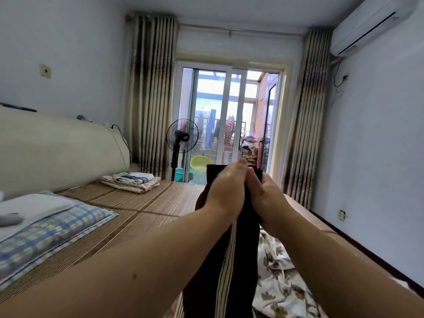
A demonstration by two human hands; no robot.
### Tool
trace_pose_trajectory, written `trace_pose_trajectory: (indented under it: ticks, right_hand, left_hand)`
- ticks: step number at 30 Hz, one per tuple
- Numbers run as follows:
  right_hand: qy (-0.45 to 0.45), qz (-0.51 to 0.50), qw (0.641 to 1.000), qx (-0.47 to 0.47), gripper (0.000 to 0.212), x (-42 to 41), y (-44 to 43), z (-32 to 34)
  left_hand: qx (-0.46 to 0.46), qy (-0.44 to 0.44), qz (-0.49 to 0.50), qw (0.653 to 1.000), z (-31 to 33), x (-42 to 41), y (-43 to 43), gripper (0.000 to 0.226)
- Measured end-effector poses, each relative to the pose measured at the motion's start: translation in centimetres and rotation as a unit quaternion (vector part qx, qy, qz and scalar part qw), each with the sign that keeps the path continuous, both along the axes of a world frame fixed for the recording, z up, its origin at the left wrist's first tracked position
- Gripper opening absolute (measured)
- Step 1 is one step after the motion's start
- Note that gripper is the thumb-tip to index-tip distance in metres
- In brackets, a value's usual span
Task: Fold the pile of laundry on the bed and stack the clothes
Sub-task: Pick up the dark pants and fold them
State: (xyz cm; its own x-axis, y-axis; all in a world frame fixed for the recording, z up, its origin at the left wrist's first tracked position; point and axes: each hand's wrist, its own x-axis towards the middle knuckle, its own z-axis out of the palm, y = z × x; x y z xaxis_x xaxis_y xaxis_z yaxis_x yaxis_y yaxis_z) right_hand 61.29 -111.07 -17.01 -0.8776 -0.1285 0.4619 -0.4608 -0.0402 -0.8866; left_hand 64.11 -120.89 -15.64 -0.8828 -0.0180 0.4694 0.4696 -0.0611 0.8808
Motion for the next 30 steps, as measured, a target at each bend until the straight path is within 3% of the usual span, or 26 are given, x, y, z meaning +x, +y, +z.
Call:
trace_pose_trajectory:
  ticks: [3,5,7,9,11,13,14,15,17,19,20,25,30]
  right_hand:
    - [-0.005,-0.001,1.0,-0.019,0.064,0.2,0.7,0.0]
    - [-0.037,0.001,0.998,-0.054,0.056,0.4,1.3,-0.1]
    - [-0.06,-0.006,0.996,-0.062,0.037,0.7,1.9,0.1]
    - [-0.068,-0.031,0.996,-0.051,0.021,0.8,2.6,0.5]
    - [-0.07,-0.037,0.996,-0.048,0.014,1.0,3.2,1.0]
    - [-0.07,-0.019,0.996,-0.051,0.011,1.3,3.7,1.7]
    - [-0.066,-0.006,0.997,-0.051,0.012,1.3,4.0,2.0]
    - [-0.06,0.008,0.997,-0.049,0.013,1.3,4.2,2.2]
    - [-0.049,0.035,0.998,-0.023,0.017,1.2,4.8,2.4]
    - [-0.051,0.035,0.997,0.039,0.015,0.8,5.2,2.4]
    - [-0.054,0.026,0.995,0.079,0.014,0.5,5.4,2.2]
    - [-0.065,-0.036,0.971,0.226,0.021,-2.0,5.3,1.1]
    - [-0.01,-0.149,0.962,0.227,0.021,-4.9,3.2,0.6]
  left_hand:
    - [-0.061,-0.001,-0.086,0.994,-0.1,0.5,-0.6,0.055]
    - [-0.1,0.027,-0.095,0.99,-0.1,0.2,-1.8,0.049]
    - [-0.176,0.114,0.022,0.978,-0.5,-0.7,-3.4,0.04]
    - [-0.18,0.172,0.197,0.948,-1.7,-1.5,-5.3,0.053]
    - [-0.163,0.131,0.238,0.949,-2.8,-2.3,-7.1,0.092]
    - [-0.162,0.002,0.125,0.979,-3.5,-3.1,-8.7,0.129]
    - [-0.156,-0.068,0.04,0.985,-3.7,-3.2,-9.2,0.135]
    - [-0.14,-0.127,-0.052,0.981,-3.9,-3.1,-9.6,0.129]
    - [-0.129,-0.184,-0.182,0.957,-4.4,-3.1,-10.1,0.087]
    - [-0.125,-0.194,-0.224,0.947,-4.8,-3.6,-10.6,0.051]
    - [-0.126,-0.199,-0.223,0.946,-5.0,-4.1,-10.8,0.046]
    - [-0.186,-0.223,-0.093,0.952,-5.1,-5.7,-11.3,0.025]
    - [-0.233,-0.178,0.054,0.955,-3.4,-8.0,-10.2,0.007]
